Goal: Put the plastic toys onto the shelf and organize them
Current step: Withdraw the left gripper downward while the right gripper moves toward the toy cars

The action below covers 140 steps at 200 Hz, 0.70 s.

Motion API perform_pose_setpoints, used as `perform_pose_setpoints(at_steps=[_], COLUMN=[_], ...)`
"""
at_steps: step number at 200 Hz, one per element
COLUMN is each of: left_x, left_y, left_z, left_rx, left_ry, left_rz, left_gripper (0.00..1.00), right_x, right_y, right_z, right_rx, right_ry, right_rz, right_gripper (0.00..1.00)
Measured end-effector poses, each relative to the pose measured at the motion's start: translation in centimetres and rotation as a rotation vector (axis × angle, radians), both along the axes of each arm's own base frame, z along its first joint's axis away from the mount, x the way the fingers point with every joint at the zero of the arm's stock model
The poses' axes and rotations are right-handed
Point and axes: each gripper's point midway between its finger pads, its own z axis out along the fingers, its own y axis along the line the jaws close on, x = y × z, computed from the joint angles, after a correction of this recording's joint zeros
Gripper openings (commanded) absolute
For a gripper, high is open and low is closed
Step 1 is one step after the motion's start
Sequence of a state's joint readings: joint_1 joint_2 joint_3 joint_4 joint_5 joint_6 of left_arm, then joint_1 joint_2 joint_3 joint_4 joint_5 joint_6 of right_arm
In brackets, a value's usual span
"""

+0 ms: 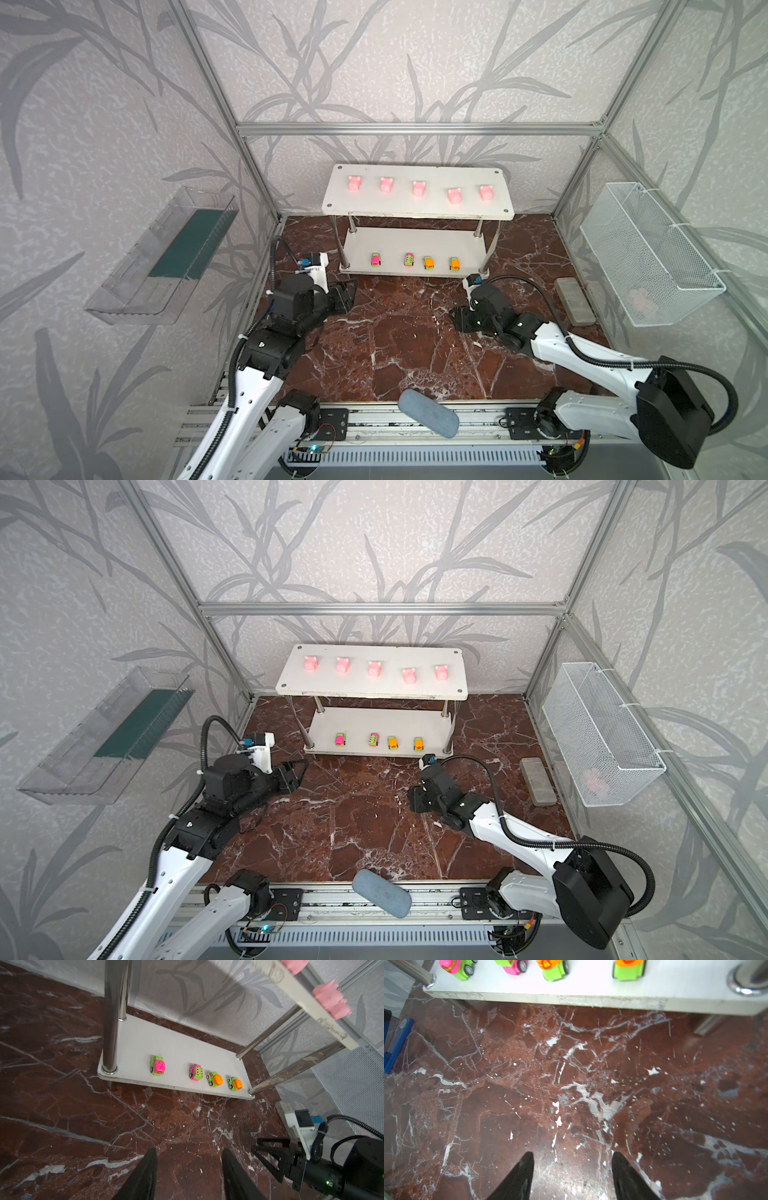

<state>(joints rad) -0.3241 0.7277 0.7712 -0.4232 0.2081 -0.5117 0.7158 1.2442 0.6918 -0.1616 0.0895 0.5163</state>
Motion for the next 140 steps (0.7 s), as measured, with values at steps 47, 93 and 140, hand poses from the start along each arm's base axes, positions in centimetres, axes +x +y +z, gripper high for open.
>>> perform_pose_setpoints(at_steps=[47, 93, 140], left_x=[1.1, 2.7, 3.2], left_y=[-2.7, -2.9, -2.9], left_z=[-4.3, -4.4, -4.5], left_rx=[0.107, 0.13, 0.13], left_ry=[0.049, 0.013, -0.008], left_rz=[-0.051, -0.021, -0.007], left_gripper=[0.49, 0.49, 0.49], right_x=[2.5, 5.7, 8.1], right_y=[3.1, 6.2, 7.2], right_z=[1.4, 2.6, 1.5], right_rx=[-0.095, -0.228, -0.329], right_ry=[-0.086, -0.218, -0.274], right_rz=[0.069, 0.135, 0.149], right_gripper=[0.61, 0.6, 0.57])
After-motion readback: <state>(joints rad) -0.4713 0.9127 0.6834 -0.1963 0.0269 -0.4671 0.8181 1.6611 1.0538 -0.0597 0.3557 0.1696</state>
